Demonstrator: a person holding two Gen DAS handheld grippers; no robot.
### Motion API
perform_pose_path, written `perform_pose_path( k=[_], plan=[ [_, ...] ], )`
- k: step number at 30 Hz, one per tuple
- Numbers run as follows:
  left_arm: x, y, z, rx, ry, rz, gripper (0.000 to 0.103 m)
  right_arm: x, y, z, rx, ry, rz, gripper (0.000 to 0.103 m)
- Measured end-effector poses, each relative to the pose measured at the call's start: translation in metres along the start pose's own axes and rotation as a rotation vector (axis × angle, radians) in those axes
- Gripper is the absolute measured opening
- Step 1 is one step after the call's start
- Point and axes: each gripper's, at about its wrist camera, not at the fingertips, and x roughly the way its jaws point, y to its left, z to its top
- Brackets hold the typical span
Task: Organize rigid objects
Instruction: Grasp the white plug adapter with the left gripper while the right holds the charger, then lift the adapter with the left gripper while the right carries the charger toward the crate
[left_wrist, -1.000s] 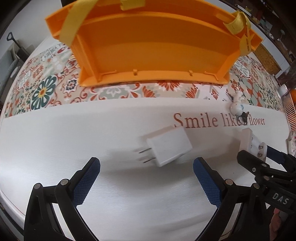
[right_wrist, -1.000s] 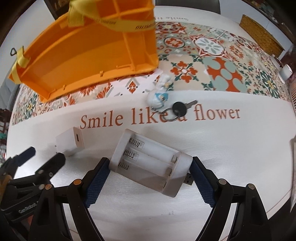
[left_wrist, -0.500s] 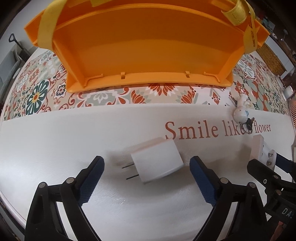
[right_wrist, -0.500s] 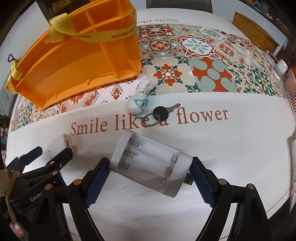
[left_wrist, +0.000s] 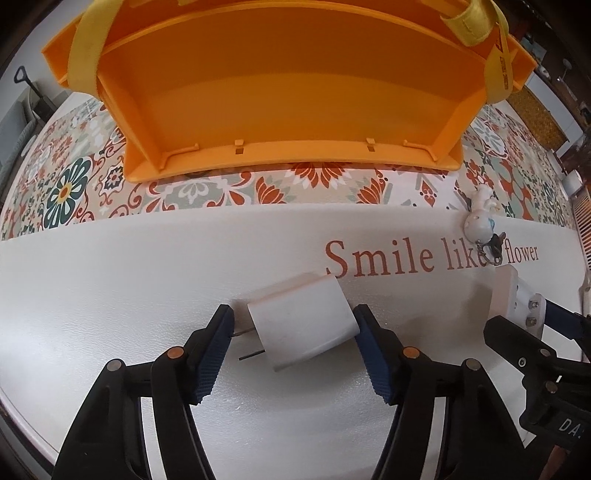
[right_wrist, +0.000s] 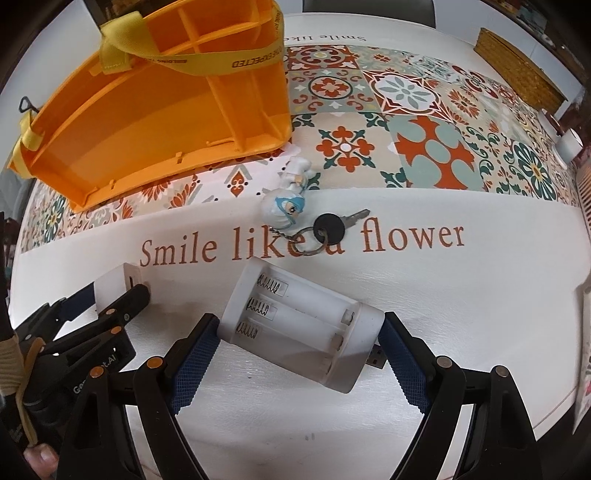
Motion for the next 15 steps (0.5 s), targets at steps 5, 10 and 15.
perform_pose_path(
  k=[5,10,15],
  plan=[
    [-0.009,0.006,0.000,0.002,-0.023,0.000,0.066,-0.003,0.005,0.001,-0.010,-0.009,0.005,0.087],
    [-0.017,0.008,0.001,0.004,-0.045,-0.007,0.066,-0.008,0.010,0.005,-0.020,-0.017,0.007,0.087],
    [-0.025,0.009,0.003,0.003,-0.067,-0.012,0.066,-0.014,0.016,0.008,-0.029,-0.029,0.009,0.087]
  ],
)
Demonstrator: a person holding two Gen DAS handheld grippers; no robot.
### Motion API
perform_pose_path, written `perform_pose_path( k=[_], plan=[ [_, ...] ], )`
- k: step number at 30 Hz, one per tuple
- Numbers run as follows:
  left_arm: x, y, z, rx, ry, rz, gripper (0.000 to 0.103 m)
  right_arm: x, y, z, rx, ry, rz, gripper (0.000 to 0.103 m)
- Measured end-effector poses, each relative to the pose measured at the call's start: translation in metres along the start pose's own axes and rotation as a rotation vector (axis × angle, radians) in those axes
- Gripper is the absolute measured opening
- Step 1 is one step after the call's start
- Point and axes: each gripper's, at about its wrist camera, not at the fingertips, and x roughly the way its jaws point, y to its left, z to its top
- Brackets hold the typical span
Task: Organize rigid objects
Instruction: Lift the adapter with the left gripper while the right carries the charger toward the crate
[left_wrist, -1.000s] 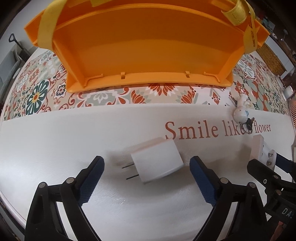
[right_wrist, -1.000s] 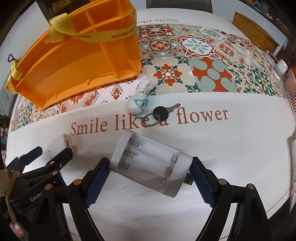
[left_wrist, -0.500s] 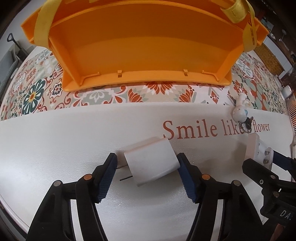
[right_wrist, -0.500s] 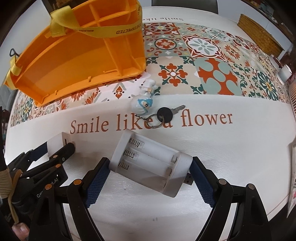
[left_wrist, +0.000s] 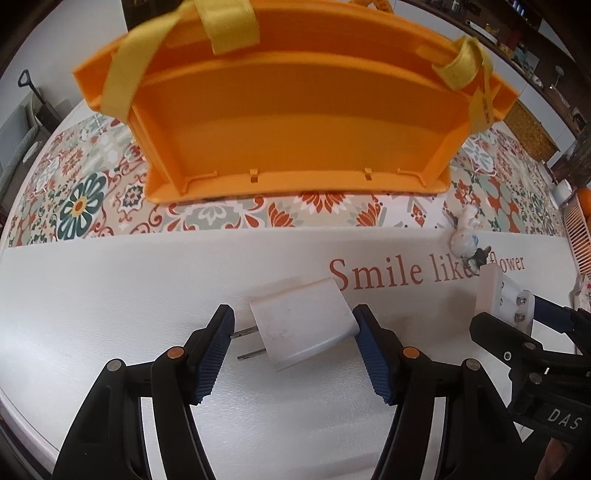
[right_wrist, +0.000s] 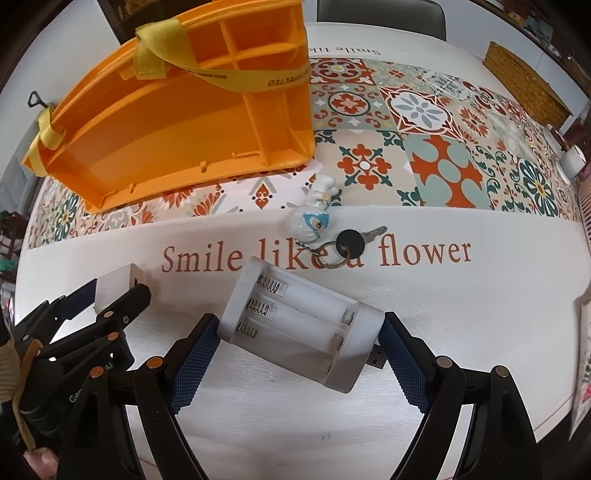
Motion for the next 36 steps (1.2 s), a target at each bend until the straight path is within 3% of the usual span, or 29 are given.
perform_pose_path(
  k=[36],
  plan=[
    [-0.110,0.020,0.045,-0.024,-0.265,-0.017,0.066,-0.095,0.025,0.038,-0.058,-0.260,0.080,0.087]
  ],
)
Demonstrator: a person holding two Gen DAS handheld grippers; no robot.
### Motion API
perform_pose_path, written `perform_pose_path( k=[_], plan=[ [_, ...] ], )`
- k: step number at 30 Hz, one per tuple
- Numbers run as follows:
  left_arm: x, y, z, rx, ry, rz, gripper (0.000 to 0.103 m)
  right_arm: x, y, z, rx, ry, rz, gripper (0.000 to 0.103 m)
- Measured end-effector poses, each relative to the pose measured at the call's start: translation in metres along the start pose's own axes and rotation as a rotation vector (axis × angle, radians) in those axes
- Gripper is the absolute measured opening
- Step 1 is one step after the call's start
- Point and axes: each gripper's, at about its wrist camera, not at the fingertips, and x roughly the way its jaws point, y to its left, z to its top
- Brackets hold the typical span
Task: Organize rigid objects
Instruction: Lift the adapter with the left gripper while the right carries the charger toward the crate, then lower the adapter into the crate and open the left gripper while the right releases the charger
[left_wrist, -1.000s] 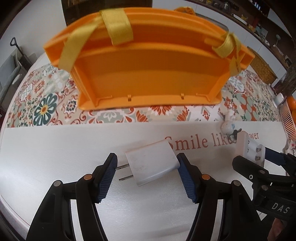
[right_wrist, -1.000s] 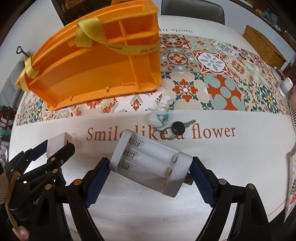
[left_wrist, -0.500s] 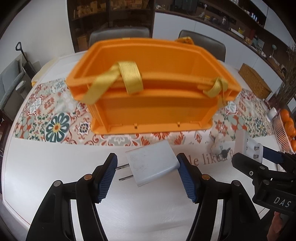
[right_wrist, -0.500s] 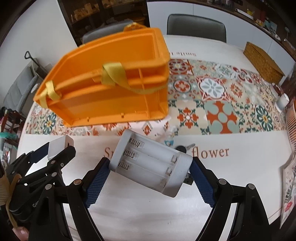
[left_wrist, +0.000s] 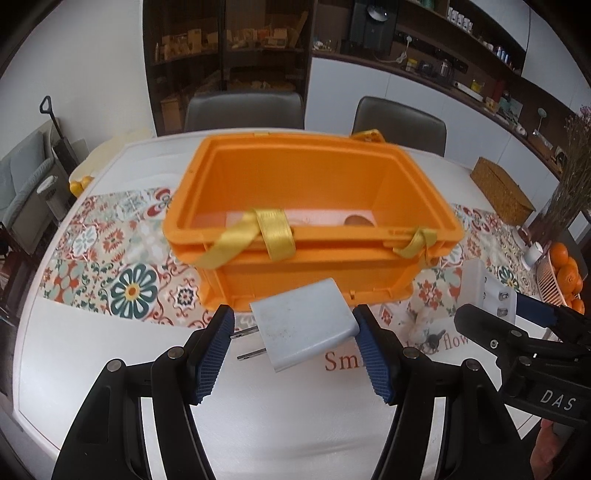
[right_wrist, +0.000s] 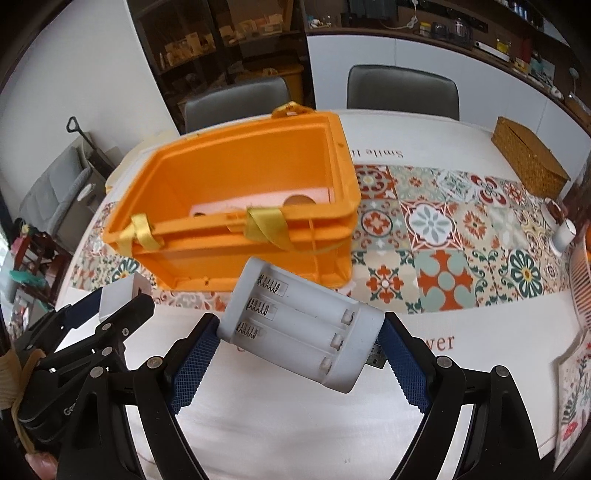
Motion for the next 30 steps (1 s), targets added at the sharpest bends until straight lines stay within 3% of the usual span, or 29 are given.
perform_pose_path(
  k=[19,30],
  plan=[
    [-0.024,0.011,0.046,-0.005,-0.121,0.029,0.066,-0.024,0.016,0.044,-0.044,-0.118,0.035,0.087],
    [-0.015,0.014,0.075,0.013,-0.149,0.030,0.066,-0.020,0.024,0.077,-0.073,-0.153,0.040,0.087]
  ],
)
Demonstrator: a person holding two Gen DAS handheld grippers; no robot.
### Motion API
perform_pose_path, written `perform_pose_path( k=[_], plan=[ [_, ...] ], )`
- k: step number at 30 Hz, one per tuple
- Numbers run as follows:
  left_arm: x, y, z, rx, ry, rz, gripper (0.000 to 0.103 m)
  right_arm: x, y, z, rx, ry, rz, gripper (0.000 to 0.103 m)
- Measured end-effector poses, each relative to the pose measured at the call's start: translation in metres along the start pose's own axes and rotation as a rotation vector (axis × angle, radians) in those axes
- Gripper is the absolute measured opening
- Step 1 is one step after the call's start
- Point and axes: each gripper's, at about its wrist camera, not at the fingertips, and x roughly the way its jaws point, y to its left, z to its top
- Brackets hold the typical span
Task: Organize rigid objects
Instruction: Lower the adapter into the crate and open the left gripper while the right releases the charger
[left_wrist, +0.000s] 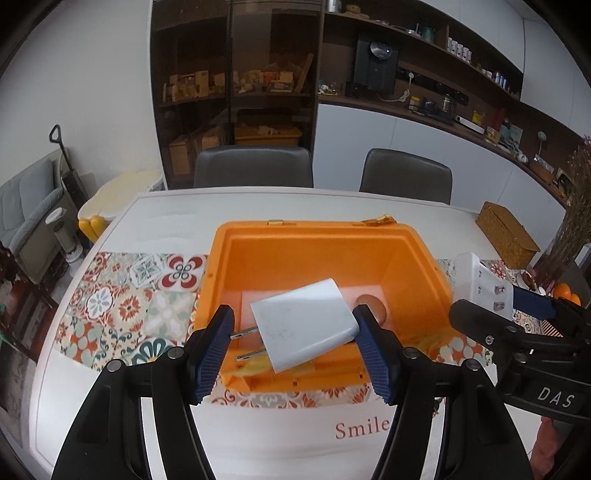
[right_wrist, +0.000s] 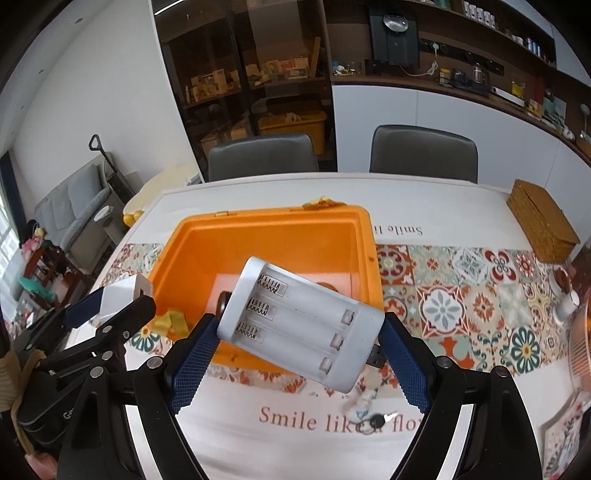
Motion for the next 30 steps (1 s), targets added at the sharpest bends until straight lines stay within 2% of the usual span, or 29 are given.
perform_pose_path(
  k=[6,12,22,30],
  plan=[
    [0.017,0.000,0.017,0.032,0.008,0.007,0.066,0.018,0.000,0.019,0.001,0.011,0.010,0.087],
    [0.041,0.000,0.031,0.061,0.041,0.016,0.066,0.043,0.000,0.035,0.004,0.060,0.020,0.087],
    [0.090,0.007,0.045,0.069,0.139,0.015,0.066,0.095,-0.005,0.059,0.005,0.161,0.008,0.087],
    [0.127,0.010,0.050,0.069,0.235,0.000,0.066,0.133,-0.009,0.063,0.022,0.261,0.006,0.087]
  ],
)
